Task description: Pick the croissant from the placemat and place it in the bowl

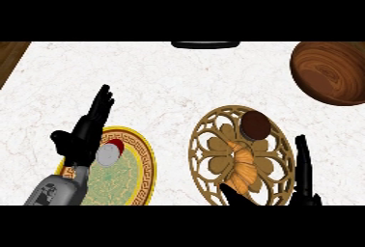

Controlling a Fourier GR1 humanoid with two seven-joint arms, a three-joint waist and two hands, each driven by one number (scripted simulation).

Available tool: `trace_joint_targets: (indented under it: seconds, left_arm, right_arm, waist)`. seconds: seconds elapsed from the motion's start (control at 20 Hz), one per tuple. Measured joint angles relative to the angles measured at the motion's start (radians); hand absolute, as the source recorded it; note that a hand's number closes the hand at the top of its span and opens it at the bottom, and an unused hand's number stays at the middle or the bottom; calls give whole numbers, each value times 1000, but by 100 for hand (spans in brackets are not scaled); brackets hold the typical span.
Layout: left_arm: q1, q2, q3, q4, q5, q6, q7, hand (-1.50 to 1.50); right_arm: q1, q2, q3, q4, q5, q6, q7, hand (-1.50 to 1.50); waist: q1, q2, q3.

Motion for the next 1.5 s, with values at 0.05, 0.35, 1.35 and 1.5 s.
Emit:
trace_joint_targets:
  seconds: [0.05,0.35,1.35,1.5]
  left_arm:
    - [-2,-5,-5,-5,-6,4,6,0]
    - [3,-6,-4,-41,-20,0,33,0]
    - [16,-69,83,-38,-88,-84,60,0]
    - [14,-96,78,-27,-113,-77,54,0]
  right_arm:
    - [-6,3,6,-20,25,43,58,-150]
    - [-93,11,5,-67,54,263,318,-150]
    - [-30,12,93,-49,-45,217,291,-150]
    - [-37,2,87,-43,-85,177,270,-150]
  waist:
    - [3,1,0]
    - [18,3,3]
    - [14,2,5]
    - [14,3,5]
